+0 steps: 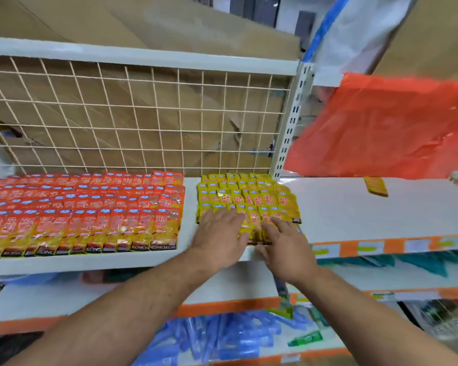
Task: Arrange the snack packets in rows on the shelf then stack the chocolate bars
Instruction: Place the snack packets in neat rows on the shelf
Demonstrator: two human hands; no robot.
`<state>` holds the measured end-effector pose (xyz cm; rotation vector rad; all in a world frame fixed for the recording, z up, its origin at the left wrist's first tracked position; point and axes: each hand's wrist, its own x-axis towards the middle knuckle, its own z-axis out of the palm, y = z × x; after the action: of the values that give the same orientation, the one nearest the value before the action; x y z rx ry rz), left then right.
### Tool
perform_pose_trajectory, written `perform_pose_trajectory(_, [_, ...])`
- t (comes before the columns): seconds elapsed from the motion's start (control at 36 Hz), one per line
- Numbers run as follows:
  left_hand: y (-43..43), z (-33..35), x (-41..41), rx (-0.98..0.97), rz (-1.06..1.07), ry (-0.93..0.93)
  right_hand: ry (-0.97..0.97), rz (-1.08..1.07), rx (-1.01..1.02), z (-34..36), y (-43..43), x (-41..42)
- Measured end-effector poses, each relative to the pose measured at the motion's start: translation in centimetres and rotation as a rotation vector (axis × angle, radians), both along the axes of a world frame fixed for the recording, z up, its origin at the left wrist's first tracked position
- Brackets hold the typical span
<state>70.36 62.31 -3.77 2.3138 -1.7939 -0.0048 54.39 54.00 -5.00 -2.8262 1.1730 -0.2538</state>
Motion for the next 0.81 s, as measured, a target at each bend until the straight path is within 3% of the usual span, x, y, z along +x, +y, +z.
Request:
perform_pose_trajectory(0.28, [-6.4, 0.6, -11.9, -0.011, -0.023, -0.018, -0.111, -0.018, -0.004, 0.9, -6.3, -12.1])
perform_pose_trajectory(0.44, [-10.2, -0.1, -17.0, 0.03, -0.085, -0.041, -0.078, -0.078, 0.058, 0.8, -9.2, -18.0])
perform_pose_trajectory(0.81, [-19.3, -1.9, -21.8, 0.088, -0.232, -0.026, -0.129, -0.234, 0.141, -0.6, -15.2, -23.9])
